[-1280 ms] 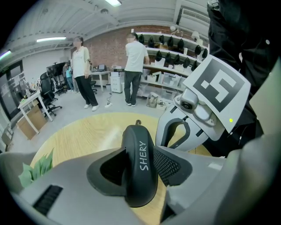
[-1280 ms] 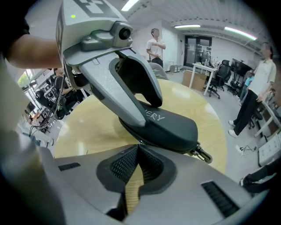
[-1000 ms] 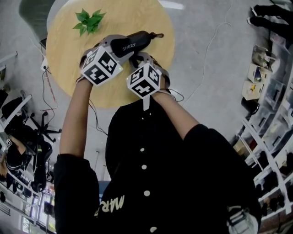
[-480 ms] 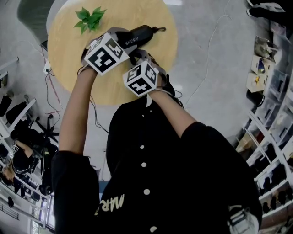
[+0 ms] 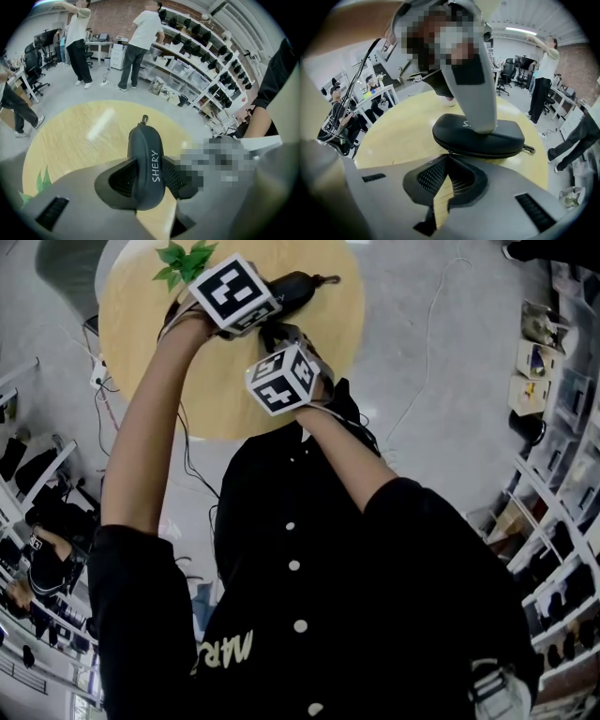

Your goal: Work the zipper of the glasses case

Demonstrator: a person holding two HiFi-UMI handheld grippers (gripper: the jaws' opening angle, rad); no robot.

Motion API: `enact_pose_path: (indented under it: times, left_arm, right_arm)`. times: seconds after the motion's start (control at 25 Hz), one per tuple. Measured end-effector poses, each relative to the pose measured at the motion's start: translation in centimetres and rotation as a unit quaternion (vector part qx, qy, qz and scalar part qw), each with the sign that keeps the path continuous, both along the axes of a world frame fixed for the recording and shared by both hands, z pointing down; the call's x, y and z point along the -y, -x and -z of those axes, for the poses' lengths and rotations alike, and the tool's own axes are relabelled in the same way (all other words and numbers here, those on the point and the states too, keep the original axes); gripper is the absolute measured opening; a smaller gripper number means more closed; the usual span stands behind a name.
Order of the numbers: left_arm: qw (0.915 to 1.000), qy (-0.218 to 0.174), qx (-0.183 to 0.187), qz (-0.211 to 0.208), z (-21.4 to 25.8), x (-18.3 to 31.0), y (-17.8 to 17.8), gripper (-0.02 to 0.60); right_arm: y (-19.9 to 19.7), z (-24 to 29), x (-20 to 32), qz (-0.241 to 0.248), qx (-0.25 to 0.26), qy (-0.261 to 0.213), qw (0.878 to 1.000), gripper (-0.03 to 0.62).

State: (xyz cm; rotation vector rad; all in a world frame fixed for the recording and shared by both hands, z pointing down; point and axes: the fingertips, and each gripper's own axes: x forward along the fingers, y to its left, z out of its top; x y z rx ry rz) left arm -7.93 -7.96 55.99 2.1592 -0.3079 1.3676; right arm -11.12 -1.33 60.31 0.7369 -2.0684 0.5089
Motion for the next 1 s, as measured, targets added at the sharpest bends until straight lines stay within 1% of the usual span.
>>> enact_pose_path:
  times: [0.2,0.32,0.52,0.64,0.72,0.88,0.96,1.0]
  left_arm:
    - [0.9981,0.041,0.035,-0.031,0.4,-0.2,-0.3,0.166]
    - [0.9962,0.058,0.05,-0.041,0.4,-0.2,-0.2,0.166]
    - [0.9961,0.059,0.052,-0.041,0.5,-0.4,-0.3,0.166]
    - [0.9962,0.057,0.051,-0.041,0.5,-0.4,-0.2,0.166]
    - [0.9961,0.059,0.051,-0.042,0.3,-0.4,-0.2,0.166]
    - [0.9954,0.063,0.057,-0.043,0.1,-0.3,0.2,0.166]
    - [0.9952,0.063,0.058,-0.046,0.0,-0.3,0.2,0.166]
    - [0.9952,0.063,0.059,-0.046,0.1,-0.3,0.2,0.166]
  right_arm:
    - [0.0,-0.3,-0.1,-0.022,-0.01,-0.003,1.0,0.006]
    - [0.3,-0.3,-0.2,-0.034,-0.007,0.002,0.999,0.006]
    - [1.2,-0.1,-0.6,-0.06,0.005,0.019,0.998,0.006]
    - [2.1,-0.2,-0.9,-0.087,0.016,0.034,0.996,0.006]
    - [2.7,-0.3,-0.9,-0.123,0.033,0.052,0.991,0.006]
    - [4.1,-0.7,-0.8,-0.203,0.065,0.09,0.973,0.006]
    - [4.6,-0.5,-0.6,-0.241,0.086,0.104,0.961,0.006]
    - [4.9,-0.4,-0.4,-0.262,0.101,0.113,0.953,0.006]
